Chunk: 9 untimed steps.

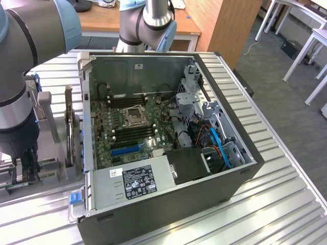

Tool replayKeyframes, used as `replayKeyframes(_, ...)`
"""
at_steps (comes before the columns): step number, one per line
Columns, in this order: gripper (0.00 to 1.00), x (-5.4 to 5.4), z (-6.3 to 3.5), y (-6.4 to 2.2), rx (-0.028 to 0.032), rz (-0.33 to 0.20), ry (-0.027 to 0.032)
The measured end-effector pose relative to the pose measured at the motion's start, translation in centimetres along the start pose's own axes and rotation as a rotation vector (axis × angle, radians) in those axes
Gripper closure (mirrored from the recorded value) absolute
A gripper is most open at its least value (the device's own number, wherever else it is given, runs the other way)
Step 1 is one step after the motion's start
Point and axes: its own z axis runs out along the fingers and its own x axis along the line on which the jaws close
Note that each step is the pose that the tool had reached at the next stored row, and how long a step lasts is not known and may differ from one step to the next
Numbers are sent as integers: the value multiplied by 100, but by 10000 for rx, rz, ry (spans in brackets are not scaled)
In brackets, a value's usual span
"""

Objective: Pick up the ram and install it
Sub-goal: 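Pick up the ram and move it above insertion slot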

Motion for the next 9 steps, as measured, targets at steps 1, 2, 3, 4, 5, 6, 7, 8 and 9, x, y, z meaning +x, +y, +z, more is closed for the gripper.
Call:
replayKeyframes(1, 70, 0, 3, 0, 1, 0, -1)
replayKeyframes(2, 70, 0, 10, -1, 5, 0, -2)
replayKeyframes(3, 70, 0, 14, -1, 4, 0, -1)
replayKeyframes(4, 70, 0, 14, -1, 2, 0, 2)
replayKeyframes(5, 70, 0, 14, -1, 0, 0, 6)
replayKeyframes(6, 70, 0, 15, -1, 0, 1, 8)
replayKeyframes(7, 70, 0, 16, -1, 1, 0, 11)
replayKeyframes(8, 70, 2, 18, 0, 3, 1, 12)
replayKeyframes(9, 70, 6, 18, 0, 3, 2, 15)
